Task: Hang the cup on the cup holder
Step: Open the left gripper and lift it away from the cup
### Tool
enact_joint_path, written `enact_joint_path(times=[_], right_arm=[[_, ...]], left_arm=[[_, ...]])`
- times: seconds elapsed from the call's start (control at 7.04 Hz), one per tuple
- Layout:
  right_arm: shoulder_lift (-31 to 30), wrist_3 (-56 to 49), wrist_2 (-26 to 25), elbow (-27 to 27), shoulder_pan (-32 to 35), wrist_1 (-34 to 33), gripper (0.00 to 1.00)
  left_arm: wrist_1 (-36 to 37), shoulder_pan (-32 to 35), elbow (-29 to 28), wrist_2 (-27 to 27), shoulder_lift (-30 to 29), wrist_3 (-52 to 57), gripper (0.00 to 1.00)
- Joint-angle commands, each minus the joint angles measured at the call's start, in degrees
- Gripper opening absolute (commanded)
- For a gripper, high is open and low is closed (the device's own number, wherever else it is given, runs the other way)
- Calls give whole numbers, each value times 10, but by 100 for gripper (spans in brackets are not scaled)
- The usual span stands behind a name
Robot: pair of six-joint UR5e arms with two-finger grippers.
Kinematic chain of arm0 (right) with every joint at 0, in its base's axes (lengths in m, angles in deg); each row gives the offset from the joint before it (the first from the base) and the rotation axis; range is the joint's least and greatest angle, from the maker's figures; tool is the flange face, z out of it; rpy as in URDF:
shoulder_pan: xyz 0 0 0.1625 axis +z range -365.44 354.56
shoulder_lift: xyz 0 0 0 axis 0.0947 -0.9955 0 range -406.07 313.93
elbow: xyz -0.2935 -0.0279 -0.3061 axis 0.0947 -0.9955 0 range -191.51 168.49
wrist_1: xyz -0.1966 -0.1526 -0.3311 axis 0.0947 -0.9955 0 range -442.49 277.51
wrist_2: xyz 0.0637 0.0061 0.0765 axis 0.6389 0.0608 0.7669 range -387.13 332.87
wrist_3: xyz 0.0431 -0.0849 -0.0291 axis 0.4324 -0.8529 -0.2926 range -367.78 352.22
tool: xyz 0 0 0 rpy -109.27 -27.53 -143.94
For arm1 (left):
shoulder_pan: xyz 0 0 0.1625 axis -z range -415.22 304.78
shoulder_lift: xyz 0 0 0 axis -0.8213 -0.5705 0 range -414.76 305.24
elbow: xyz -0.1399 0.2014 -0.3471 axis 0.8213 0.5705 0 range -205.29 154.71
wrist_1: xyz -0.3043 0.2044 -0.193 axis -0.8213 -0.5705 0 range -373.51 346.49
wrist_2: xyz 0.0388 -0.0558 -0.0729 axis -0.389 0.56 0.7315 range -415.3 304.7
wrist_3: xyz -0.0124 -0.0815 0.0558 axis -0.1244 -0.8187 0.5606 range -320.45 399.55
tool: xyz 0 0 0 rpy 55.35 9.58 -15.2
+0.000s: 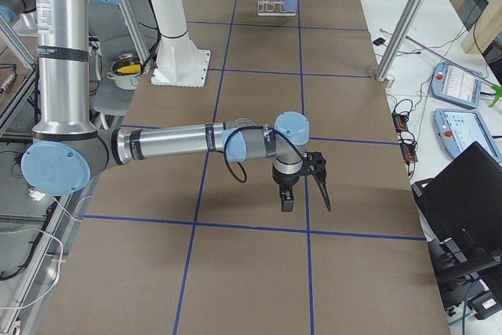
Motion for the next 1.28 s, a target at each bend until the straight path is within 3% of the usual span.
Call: enact_joint_path(times=[0.0,0.14,0.43,0.85,0.99,1.14], right_arm=[[-25,-2,-1,-1,45,-1,100],[-35,-3,-2,0,62,-1,100],[-37,-24,-2,-1,64,0,100],[-36,-24,-3,-2,63,3,100],[-35,-18,-2,-9,63,6,100],[-35,-17,0,-9,63,7,100]], left_arm=[[1,59,-93,26,9,146,99],[-1,72,-144,26,9,151,99],[-15,104,-174,32,33,138,99],[-17,114,-136,31,92,124,99],[-14,114,-116,67,102,120,99],[-17,111,-92,69,125,121,99]])
